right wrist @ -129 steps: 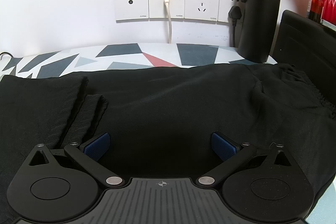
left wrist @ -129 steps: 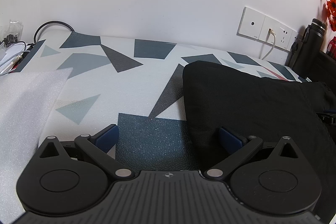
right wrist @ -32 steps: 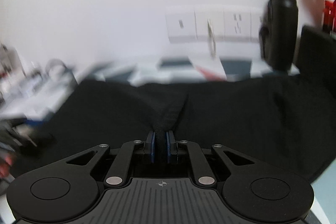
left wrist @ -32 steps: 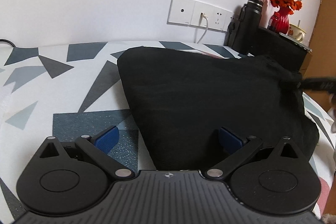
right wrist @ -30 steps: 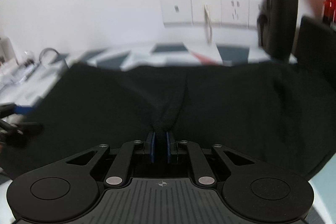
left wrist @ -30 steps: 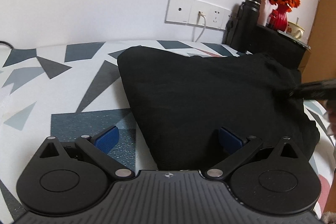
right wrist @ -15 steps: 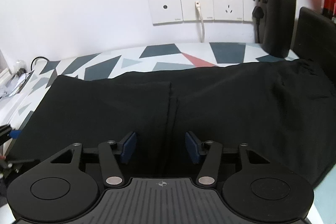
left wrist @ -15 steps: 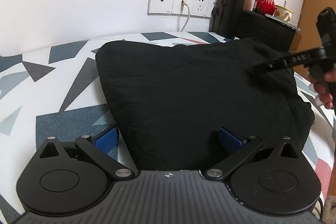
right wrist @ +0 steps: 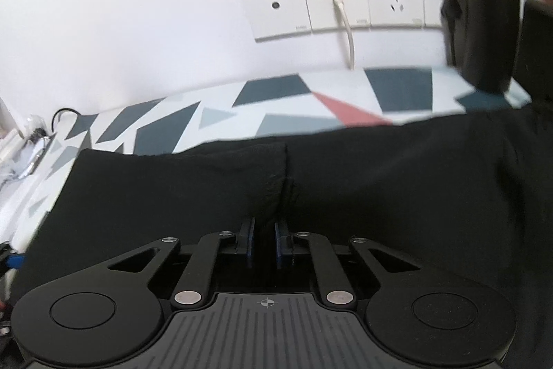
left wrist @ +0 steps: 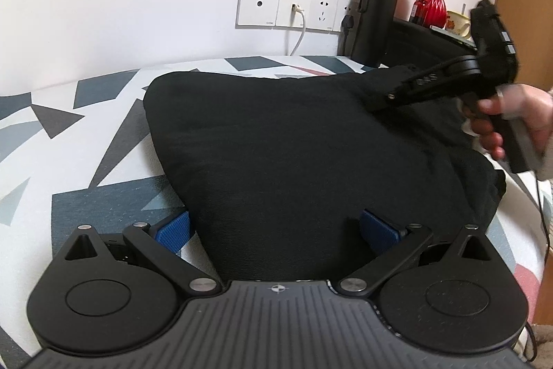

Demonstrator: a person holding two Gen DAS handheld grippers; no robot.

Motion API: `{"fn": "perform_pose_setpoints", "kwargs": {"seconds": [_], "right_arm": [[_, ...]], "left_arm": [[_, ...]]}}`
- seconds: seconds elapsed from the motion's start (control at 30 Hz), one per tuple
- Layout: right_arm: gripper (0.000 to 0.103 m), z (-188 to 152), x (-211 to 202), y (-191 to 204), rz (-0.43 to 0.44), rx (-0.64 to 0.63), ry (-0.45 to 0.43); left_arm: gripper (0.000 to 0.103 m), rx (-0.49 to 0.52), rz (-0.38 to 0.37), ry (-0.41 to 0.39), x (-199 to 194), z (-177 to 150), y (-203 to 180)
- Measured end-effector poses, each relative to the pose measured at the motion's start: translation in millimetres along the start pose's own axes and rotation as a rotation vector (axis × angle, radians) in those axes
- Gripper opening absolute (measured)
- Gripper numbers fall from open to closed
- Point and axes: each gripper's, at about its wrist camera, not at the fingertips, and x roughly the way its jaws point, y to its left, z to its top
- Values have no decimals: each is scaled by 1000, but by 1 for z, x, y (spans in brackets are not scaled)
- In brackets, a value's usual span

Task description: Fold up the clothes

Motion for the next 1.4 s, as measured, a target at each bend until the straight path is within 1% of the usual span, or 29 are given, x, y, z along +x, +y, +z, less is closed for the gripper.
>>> {"fn": "perform_pose_setpoints", "kwargs": {"seconds": [0.1, 0.23, 0.27, 0.3, 0.33, 0.43, 0.53, 0.63, 0.77, 0.8, 0.87, 0.9, 0.93, 1.0, 1.13, 1.4], "right_arm": [[10, 2, 8, -3, -12, 2, 1], [11, -5, 0, -6, -16, 2, -7], [15, -7, -4, -8, -26, 12, -17], [29, -9, -9, -11, -37, 23, -29], [32, -11, -13, -13, -49, 33, -41], [32, -18, -37, -16, -3, 63, -41], [35, -30, -63, -14, 75, 70, 3], [39, -47, -81, -10, 119, 78, 50], [49, -69, -89, -5, 111, 81, 117], [50, -73, -91, -5, 114, 85, 114], [48, -81, -95, -5, 125, 95, 100], [35, -84, -97, -4, 127, 97, 93], [25, -86, -99, -4, 131, 101, 86], [15, -90, -106, -5, 128, 114, 50], [10, -95, -120, -8, 117, 135, -12], [10, -101, -134, -20, 93, 160, -41]], "left_arm": [[103, -9, -8, -6, -1, 0, 2], [103, -16, -3, -4, -1, 0, 4], [103, -16, -7, -2, -1, 0, 4], [103, -10, -8, -1, 0, 0, 3], [103, -2, -9, 0, 0, -1, 1], [103, 19, 0, 4, 1, -2, -3], [103, 13, -3, 4, 1, -1, -2], [103, 13, -2, 6, 2, -1, -3], [103, 12, -2, 5, 2, -1, -3], [103, 10, -3, 4, 2, -1, -3], [103, 9, -3, 3, 1, -1, -3], [103, 9, -3, 2, 2, -1, -3], [103, 8, -3, 2, 2, -1, -3], [103, 5, -4, 0, 1, -1, -3], [103, -1, -10, -5, 0, -2, -2], [103, -1, -21, -9, 0, -2, -2]]}}
